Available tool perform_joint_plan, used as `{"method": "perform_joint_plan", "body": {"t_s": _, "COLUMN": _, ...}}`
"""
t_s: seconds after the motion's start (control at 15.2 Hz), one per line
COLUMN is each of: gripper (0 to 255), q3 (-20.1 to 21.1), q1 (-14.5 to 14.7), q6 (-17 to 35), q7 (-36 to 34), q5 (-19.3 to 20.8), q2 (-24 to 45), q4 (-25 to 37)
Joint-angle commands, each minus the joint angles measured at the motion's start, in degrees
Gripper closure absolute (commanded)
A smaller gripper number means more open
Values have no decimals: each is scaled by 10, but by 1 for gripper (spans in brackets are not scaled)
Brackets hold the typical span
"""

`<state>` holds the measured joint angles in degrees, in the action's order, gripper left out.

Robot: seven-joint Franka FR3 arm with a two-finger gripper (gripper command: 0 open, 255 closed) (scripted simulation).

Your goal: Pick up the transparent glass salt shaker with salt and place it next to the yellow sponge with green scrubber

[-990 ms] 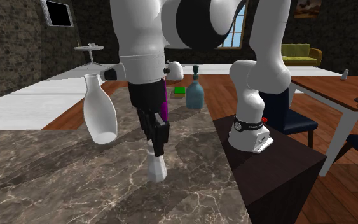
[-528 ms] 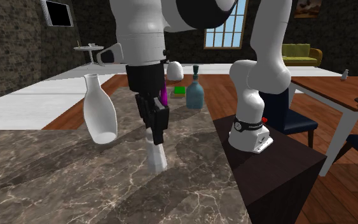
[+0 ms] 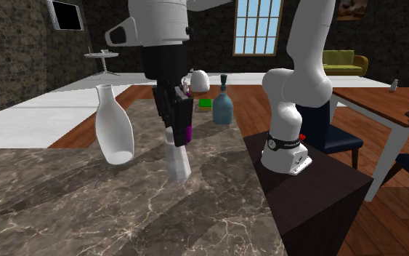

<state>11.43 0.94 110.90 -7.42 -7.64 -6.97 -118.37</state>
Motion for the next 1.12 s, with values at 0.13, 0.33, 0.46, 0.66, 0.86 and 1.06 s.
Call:
{"method": "perform_joint_plan", "body": {"t_s": 0.13, "gripper": 255, "q3": -1, "q1": -1, "q6": -31, "q7": -2, "q5": 1, "q2": -5, "q4": 27}}
{"method": "perform_joint_plan", "body": {"t_s": 0.33, "gripper": 255, "q3": -2, "q1": -1, "q6": -54, "q7": -3, "q5": 1, "q2": -7, "q4": 47}}
{"method": "perform_joint_plan", "body": {"t_s": 0.46, "gripper": 255, "q3": -3, "q1": -2, "q6": -70, "q7": -5, "q5": 2, "q2": -8, "q4": 61}}
{"method": "perform_joint_plan", "body": {"t_s": 0.66, "gripper": 255, "q3": -3, "q1": -2, "q6": -86, "q7": -6, "q5": 2, "q2": -9, "q4": 77}}
{"method": "perform_joint_plan", "body": {"t_s": 0.86, "gripper": 255, "q3": -25, "q1": -16, "q6": -88, "q7": 32, "q5": -2, "q2": -54, "q4": 30}}
{"method": "perform_joint_plan", "body": {"t_s": 1.06, "gripper": 255, "q3": -49, "q1": -29, "q6": -92, "q7": 69, "q5": 0, "q2": -96, "q4": -11}}
